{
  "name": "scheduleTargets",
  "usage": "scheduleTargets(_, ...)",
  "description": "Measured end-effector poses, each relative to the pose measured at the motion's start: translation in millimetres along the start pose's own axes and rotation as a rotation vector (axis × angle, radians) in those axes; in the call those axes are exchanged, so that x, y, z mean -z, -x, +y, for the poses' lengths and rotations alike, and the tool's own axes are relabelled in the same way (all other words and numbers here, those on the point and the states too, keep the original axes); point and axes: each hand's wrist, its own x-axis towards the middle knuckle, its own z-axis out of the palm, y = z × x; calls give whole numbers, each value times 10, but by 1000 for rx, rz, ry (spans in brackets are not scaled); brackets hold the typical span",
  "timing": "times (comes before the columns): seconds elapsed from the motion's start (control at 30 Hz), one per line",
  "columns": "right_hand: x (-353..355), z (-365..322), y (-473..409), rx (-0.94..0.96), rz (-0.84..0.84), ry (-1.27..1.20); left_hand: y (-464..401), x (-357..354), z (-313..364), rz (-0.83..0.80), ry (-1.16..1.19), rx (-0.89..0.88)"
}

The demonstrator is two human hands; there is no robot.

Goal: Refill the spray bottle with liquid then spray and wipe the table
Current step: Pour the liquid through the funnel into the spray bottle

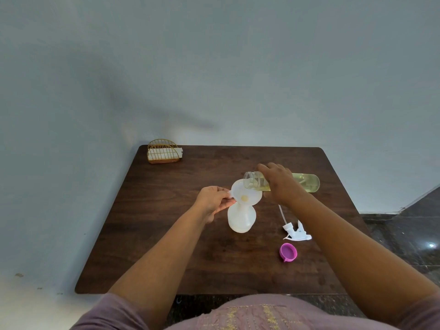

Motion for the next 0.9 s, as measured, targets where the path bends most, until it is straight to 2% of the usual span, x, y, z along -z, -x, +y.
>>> scheduleTargets(0.9, -19, 23, -30, 16, -4, 11, -1, -5, -1, -8, 5, 0)
